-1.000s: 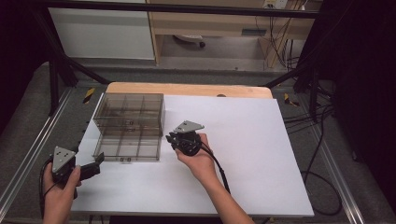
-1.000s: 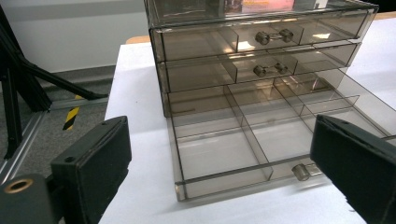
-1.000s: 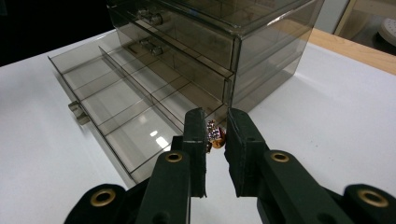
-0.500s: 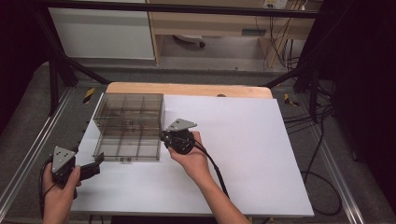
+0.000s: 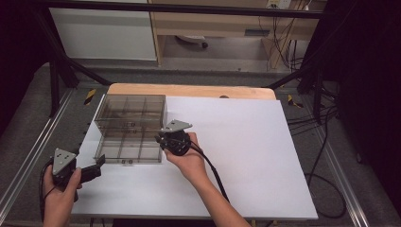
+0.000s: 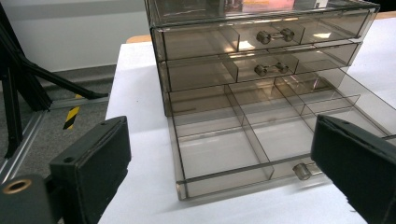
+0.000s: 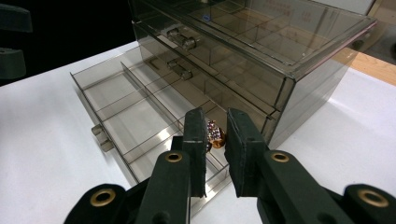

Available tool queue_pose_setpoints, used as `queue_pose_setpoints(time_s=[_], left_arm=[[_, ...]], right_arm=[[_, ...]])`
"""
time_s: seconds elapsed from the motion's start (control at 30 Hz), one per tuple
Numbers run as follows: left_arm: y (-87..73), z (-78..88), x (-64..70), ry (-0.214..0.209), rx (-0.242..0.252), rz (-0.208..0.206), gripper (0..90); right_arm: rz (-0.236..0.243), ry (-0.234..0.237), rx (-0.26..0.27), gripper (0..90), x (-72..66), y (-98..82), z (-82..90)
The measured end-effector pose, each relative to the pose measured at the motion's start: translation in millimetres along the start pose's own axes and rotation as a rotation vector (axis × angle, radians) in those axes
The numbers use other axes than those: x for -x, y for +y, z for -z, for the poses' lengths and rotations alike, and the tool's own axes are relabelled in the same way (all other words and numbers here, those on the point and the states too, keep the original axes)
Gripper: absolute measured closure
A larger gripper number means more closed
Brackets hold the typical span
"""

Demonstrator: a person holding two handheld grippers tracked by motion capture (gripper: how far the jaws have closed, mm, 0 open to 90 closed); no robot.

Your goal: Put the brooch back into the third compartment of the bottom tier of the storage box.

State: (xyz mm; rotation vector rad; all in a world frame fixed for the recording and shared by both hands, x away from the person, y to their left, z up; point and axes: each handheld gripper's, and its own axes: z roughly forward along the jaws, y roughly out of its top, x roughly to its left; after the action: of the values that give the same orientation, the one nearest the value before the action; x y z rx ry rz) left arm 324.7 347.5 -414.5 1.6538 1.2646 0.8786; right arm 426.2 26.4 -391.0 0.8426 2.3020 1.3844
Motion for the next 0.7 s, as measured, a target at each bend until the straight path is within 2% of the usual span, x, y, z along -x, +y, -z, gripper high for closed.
queue_pose_setpoints(time_s=[0.7], left_arm=[[-0.2, -0.4, -0.7, -0.005, -0.006, -0.001, 5.1]], right_arm=[[0.011, 0.024, -0.016, 78.3, -10.0, 2.6, -11.6]])
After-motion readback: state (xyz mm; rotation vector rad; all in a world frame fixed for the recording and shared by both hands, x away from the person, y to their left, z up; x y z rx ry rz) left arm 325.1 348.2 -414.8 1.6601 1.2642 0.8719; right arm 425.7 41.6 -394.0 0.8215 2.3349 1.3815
